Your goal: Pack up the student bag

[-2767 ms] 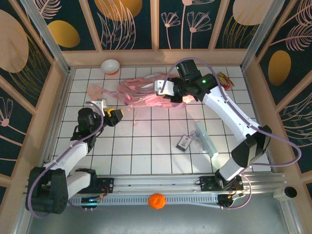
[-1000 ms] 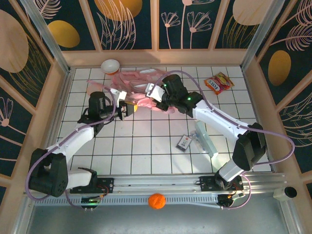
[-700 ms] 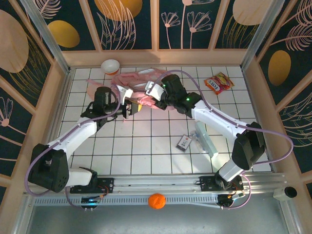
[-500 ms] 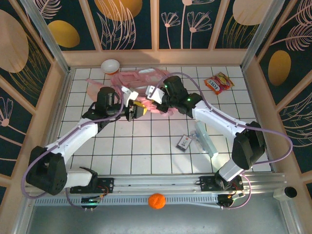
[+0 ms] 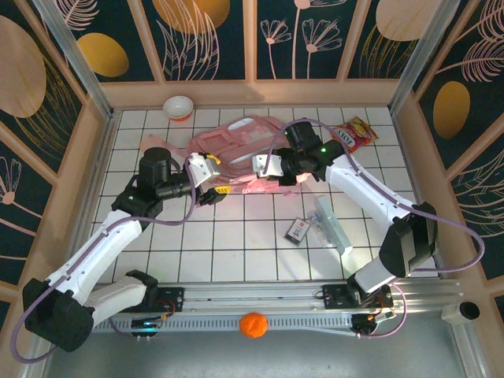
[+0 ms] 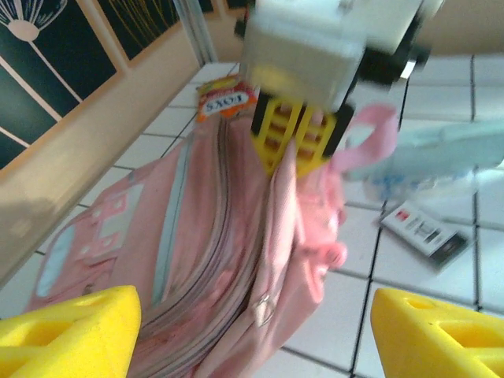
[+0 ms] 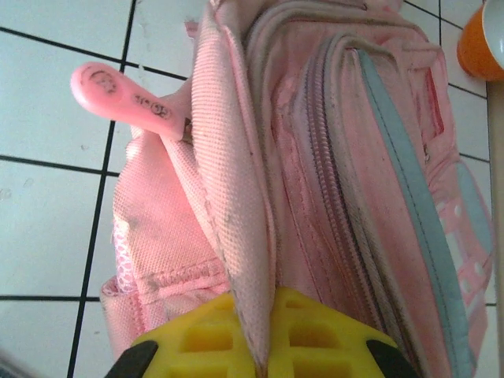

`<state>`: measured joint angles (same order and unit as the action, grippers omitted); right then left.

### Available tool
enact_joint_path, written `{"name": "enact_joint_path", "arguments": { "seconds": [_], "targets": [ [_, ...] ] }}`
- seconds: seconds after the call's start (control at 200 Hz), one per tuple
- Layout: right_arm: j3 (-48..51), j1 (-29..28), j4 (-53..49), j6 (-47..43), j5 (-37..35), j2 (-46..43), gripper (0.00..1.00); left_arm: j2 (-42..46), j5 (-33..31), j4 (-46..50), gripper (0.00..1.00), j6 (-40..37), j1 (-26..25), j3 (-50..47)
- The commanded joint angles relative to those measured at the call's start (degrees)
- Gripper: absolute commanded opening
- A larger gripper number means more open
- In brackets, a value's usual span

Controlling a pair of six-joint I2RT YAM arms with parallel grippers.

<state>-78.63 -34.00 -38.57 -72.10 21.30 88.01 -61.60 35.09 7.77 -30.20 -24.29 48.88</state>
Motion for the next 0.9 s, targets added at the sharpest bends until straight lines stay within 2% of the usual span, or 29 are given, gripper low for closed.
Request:
{"name": "enact_joint_path", "arguments": {
  "seconds": [0.0,0.18,0.35,0.49,0.565,0.611,0.636,0.761,0.831,0.896],
  "targets": [
    [-4.09,-0.09,-3.59,-6.52,3.69,-2.71,0.00,-3.98,-1.67,6.00,0.78,-12.96,0.09,0.83],
    [-4.52,-0.17,-4.14,-7.53,4.61,-3.59,0.00,-9.03,-1.26,2.70,0.78,-15.01,0.04,0.43],
    [-3.75,-0.19,-2.81,-6.86,6.92,-4.85,0.00,-13.31,5.03,-2.39,0.72,-13.73,-0.10,0.49],
    [-1.29,0.79,0.33,-4.49,8.32,-5.87,0.00,-14.77,9.37,-3.75,0.49,-13.16,-1.44,1.45],
    [0.80,2.34,4.25,0.90,10.19,-6.44,0.00,-13.70,10.35,-4.82,0.24,-12.33,-2.79,0.96],
    [2.32,3.95,6.64,5.91,10.88,-6.89,0.00,-12.74,10.62,-7.52,0.08,-8.50,-3.25,0.17],
    [3.51,4.71,7.89,8.51,10.95,-7.47,0.05,-12.18,10.11,-9.66,0.00,-4.92,-3.30,-0.39],
    [9.88,4.39,14.71,30.48,5.04,-12.39,0.42,-10.23,5.43,-14.98,0.00,9.94,-3.30,-1.51],
    [10.76,2.98,13.42,43.59,-1.18,-15.04,0.51,-9.92,3.53,-16.62,0.00,16.85,-3.26,-1.88],
    [10.14,-0.25,9.40,53.85,-7.47,-16.79,0.54,-10.15,3.94,-18.13,0.00,20.42,-3.30,-2.67]
  ]
}}
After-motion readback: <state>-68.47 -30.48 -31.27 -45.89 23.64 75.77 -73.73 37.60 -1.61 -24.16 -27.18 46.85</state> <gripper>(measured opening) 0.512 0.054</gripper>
